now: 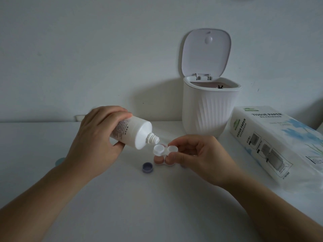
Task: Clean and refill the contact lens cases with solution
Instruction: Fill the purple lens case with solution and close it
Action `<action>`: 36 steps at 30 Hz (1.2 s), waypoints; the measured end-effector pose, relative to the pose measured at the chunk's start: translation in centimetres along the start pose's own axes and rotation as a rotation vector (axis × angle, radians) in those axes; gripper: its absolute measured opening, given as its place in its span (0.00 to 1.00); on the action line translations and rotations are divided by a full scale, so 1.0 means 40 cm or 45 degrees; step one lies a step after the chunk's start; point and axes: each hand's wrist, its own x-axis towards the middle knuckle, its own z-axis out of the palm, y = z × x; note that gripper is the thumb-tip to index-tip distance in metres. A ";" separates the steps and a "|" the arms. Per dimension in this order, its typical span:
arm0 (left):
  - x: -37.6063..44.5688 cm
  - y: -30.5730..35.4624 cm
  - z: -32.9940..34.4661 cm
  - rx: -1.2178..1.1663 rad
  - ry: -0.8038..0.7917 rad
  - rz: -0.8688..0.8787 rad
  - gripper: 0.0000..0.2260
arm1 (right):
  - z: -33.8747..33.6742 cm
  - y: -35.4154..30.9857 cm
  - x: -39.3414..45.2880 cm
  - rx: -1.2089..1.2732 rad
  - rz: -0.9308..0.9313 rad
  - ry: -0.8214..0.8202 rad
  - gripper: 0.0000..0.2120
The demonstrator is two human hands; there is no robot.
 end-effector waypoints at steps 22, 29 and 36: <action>-0.018 0.006 -0.013 -0.482 0.095 -0.563 0.27 | -0.004 0.010 -0.009 -0.272 0.091 -0.262 0.11; -0.020 0.004 -0.013 -0.496 0.092 -0.563 0.27 | -0.011 0.028 -0.003 -0.665 -0.022 -0.297 0.09; -0.020 0.002 -0.015 -0.497 0.093 -0.560 0.28 | -0.012 0.025 -0.001 -0.675 -0.030 -0.350 0.13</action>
